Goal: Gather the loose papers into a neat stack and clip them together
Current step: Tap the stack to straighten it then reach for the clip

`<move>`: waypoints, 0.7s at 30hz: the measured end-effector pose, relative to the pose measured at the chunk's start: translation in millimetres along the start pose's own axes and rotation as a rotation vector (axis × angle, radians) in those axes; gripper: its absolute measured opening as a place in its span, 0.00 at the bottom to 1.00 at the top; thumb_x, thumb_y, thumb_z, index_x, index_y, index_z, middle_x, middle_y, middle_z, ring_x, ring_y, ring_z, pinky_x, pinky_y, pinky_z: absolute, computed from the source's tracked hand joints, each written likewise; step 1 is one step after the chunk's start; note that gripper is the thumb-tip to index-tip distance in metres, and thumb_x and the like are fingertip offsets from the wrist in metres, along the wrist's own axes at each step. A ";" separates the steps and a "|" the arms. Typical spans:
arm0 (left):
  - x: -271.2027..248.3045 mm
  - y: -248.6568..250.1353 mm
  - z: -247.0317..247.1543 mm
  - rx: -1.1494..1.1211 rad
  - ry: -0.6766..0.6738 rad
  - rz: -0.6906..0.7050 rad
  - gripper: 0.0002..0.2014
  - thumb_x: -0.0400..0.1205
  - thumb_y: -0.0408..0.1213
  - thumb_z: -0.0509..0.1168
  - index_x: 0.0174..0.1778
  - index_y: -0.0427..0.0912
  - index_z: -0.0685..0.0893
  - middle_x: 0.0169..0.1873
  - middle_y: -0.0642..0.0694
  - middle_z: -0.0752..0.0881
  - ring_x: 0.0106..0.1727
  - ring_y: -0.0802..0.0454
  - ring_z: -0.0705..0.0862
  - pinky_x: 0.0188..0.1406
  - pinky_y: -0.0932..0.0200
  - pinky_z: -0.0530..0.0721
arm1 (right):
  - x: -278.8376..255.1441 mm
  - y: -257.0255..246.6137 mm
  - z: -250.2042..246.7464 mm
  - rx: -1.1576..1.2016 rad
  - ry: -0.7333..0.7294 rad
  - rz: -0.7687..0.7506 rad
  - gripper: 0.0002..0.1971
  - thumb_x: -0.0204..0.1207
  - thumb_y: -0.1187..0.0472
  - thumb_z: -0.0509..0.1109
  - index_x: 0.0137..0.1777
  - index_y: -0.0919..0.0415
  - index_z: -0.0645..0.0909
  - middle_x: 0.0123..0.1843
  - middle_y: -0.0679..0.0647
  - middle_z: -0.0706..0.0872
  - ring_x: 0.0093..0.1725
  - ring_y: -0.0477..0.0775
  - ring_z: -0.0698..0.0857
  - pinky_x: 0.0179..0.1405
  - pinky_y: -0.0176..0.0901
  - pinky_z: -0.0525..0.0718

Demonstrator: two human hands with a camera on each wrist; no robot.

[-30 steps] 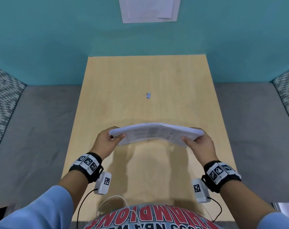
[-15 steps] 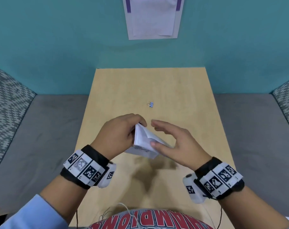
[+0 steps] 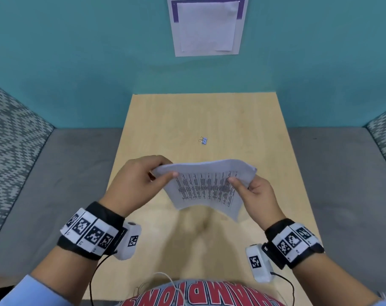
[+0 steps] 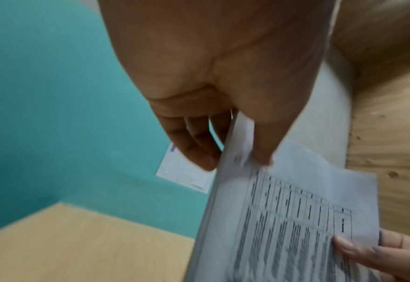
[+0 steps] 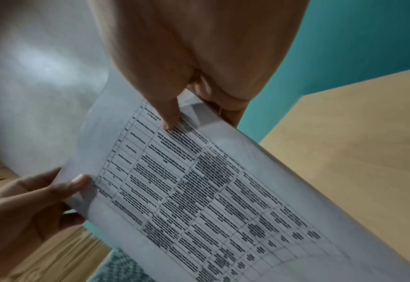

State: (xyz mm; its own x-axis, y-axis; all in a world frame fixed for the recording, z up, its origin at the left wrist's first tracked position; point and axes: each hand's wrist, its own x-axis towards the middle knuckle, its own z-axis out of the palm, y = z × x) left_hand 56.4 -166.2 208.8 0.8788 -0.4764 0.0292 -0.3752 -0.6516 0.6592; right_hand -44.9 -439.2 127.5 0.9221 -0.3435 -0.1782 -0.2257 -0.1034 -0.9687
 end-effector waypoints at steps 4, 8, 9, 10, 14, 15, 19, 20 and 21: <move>-7.1 -0.4 13.9 -0.395 0.150 -0.033 0.08 0.77 0.34 0.83 0.46 0.48 0.91 0.43 0.54 0.93 0.44 0.59 0.89 0.49 0.68 0.85 | -4.6 -6.3 -6.9 0.106 0.029 -0.052 0.07 0.84 0.66 0.74 0.55 0.55 0.91 0.45 0.39 0.97 0.48 0.37 0.93 0.52 0.29 0.87; -3.0 -22.2 56.8 -0.623 0.000 -0.184 0.22 0.71 0.30 0.87 0.59 0.48 0.92 0.47 0.47 0.92 0.46 0.54 0.85 0.53 0.57 0.85 | -5.2 5.8 -0.1 0.013 -0.030 -0.035 0.10 0.82 0.63 0.77 0.60 0.51 0.91 0.57 0.43 0.95 0.59 0.43 0.91 0.61 0.38 0.86; -2.0 -27.7 67.6 -0.614 -0.035 -0.203 0.21 0.72 0.31 0.86 0.60 0.49 0.92 0.50 0.46 0.93 0.48 0.54 0.86 0.54 0.53 0.85 | -5.6 10.0 2.5 0.012 -0.033 -0.008 0.10 0.81 0.62 0.78 0.61 0.51 0.91 0.59 0.43 0.94 0.61 0.43 0.90 0.63 0.40 0.86; -0.9 -30.7 76.5 -0.603 -0.058 -0.202 0.18 0.74 0.33 0.85 0.59 0.52 0.94 0.52 0.48 0.94 0.50 0.53 0.87 0.54 0.50 0.84 | -5.3 13.4 4.6 0.023 -0.028 0.014 0.10 0.81 0.62 0.78 0.60 0.50 0.91 0.58 0.42 0.94 0.60 0.41 0.90 0.62 0.39 0.86; 10.9 -25.0 88.5 -0.595 -0.030 -0.168 0.08 0.84 0.39 0.76 0.49 0.61 0.95 0.49 0.58 0.95 0.51 0.59 0.91 0.53 0.63 0.85 | 4.2 14.6 9.9 -0.009 -0.003 0.070 0.06 0.83 0.57 0.77 0.52 0.42 0.91 0.46 0.36 0.95 0.48 0.35 0.92 0.52 0.37 0.86; 14.2 -21.8 87.5 -0.602 0.000 -0.180 0.09 0.85 0.37 0.75 0.46 0.59 0.95 0.44 0.60 0.94 0.47 0.62 0.90 0.50 0.67 0.84 | 6.5 12.1 10.3 -0.012 0.017 0.070 0.04 0.83 0.56 0.77 0.50 0.43 0.91 0.45 0.39 0.96 0.48 0.40 0.93 0.53 0.41 0.88; 20.3 -13.5 81.2 -0.661 0.107 -0.214 0.07 0.83 0.36 0.77 0.44 0.55 0.94 0.37 0.62 0.93 0.39 0.65 0.87 0.44 0.71 0.83 | 9.2 3.8 7.3 0.014 0.034 -0.007 0.07 0.84 0.55 0.76 0.49 0.41 0.92 0.48 0.43 0.97 0.49 0.41 0.93 0.53 0.35 0.88; 20.4 -14.3 81.3 -0.666 0.094 -0.201 0.07 0.83 0.35 0.78 0.46 0.54 0.94 0.38 0.61 0.93 0.40 0.65 0.88 0.44 0.71 0.84 | 9.6 6.0 7.4 0.012 0.039 -0.013 0.05 0.83 0.55 0.76 0.50 0.42 0.92 0.48 0.45 0.97 0.50 0.43 0.93 0.53 0.36 0.89; 20.2 -16.2 83.4 -0.655 0.068 -0.191 0.07 0.83 0.35 0.78 0.47 0.54 0.94 0.40 0.59 0.94 0.42 0.64 0.88 0.45 0.70 0.85 | 10.2 9.0 8.4 0.002 0.044 -0.001 0.04 0.82 0.55 0.77 0.51 0.45 0.93 0.48 0.46 0.97 0.51 0.45 0.94 0.54 0.38 0.89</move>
State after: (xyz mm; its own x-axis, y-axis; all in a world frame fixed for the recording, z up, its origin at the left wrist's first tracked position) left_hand 55.6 -214.5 136.1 0.9362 -0.3369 -0.1001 0.0256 -0.2186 0.9755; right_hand -34.9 -435.7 115.5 0.9075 -0.3844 -0.1692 -0.2240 -0.1023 -0.9692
